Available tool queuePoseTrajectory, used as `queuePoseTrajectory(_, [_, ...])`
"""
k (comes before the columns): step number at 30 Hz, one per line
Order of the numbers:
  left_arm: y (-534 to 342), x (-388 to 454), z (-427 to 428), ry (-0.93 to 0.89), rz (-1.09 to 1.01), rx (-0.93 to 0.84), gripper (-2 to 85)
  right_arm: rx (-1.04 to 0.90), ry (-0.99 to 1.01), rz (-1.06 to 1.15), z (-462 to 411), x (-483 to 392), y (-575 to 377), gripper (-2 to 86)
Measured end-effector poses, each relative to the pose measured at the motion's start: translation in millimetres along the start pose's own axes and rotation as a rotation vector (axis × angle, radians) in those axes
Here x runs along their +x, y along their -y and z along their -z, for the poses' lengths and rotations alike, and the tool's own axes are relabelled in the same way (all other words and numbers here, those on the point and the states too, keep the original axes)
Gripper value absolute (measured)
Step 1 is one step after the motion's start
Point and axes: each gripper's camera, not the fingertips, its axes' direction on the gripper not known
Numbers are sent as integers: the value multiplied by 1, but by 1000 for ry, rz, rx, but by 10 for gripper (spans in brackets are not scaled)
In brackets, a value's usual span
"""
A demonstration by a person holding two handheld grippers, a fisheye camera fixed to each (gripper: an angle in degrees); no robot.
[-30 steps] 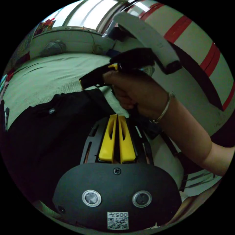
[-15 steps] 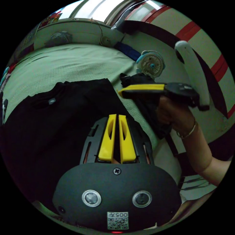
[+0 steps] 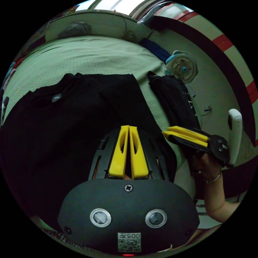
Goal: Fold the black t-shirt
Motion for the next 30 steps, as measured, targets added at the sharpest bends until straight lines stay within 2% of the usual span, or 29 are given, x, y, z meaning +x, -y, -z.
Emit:
queuePoseTrajectory(7, [-7, -4, 16, 14, -60, 48, -7, 31, 26, 37, -10, -13, -7, 64])
queuePoseTrajectory(12, [-11, -11, 17, -61, -70, 20, -7, 49, 38, 24, -17, -21, -15, 53])
queuePoseTrajectory(19, [-23, -18, 29, -50, -92, -3, -7, 107, 67, -16, -14, -26, -28, 64])
queuePoseTrajectory(22, [-28, -22, 28, -13, -83, -77, -7, 101, 100, -23, -18, -31, -32, 71])
queuePoseTrajectory(30, [-52, -32, 54, -2, -90, -79, -7, 46, 116, 52, -39, -73, -38, 73])
